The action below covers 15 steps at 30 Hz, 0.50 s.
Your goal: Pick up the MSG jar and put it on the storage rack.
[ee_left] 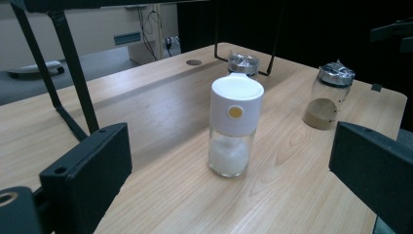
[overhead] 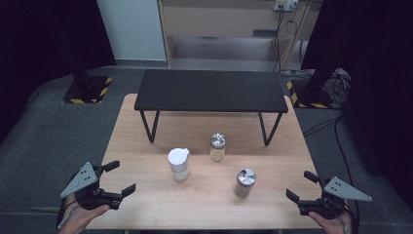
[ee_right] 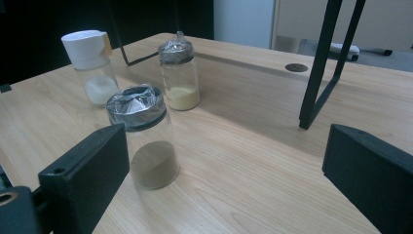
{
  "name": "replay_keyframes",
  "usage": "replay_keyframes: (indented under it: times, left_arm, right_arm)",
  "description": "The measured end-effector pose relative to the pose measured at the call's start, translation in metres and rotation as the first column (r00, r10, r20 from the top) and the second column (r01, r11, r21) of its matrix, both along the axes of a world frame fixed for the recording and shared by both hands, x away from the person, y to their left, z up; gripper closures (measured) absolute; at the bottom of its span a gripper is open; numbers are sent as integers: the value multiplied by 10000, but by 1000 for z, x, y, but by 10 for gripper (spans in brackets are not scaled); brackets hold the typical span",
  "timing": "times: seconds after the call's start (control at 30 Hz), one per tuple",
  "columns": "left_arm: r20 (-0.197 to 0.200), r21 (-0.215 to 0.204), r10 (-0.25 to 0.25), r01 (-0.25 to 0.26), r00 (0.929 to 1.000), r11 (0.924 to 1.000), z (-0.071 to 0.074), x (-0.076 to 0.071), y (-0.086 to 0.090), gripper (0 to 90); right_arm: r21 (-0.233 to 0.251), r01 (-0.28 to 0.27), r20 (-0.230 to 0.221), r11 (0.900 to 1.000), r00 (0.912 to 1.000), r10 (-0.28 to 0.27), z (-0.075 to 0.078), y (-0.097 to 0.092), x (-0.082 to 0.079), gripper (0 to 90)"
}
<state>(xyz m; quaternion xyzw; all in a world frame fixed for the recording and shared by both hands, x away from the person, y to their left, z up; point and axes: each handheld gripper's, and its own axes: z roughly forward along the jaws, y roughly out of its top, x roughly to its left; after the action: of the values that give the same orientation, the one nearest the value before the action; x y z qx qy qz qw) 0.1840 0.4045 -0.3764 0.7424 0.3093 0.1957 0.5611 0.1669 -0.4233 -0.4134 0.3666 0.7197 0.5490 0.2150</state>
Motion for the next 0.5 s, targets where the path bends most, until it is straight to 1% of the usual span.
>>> replay_keyframes:
  times: [0.23,0.3,0.5]
  left_arm:
    - [-95,16,-303,303,9995,9995,10,17,-3,7]
    - [-92,61,-343,343,9994,9994,11,19,-4,8]
    - [-70,240,-639,640,9979,9977,20,33,-10,8]
  right_arm:
    - [17,-13,2,10000,10000,13,0,0,0,37]
    - [14,-8,4,10000,10000,8,0,0,0,37]
    - [26,-3,-3,10000,10000,3,0,-1,0,38]
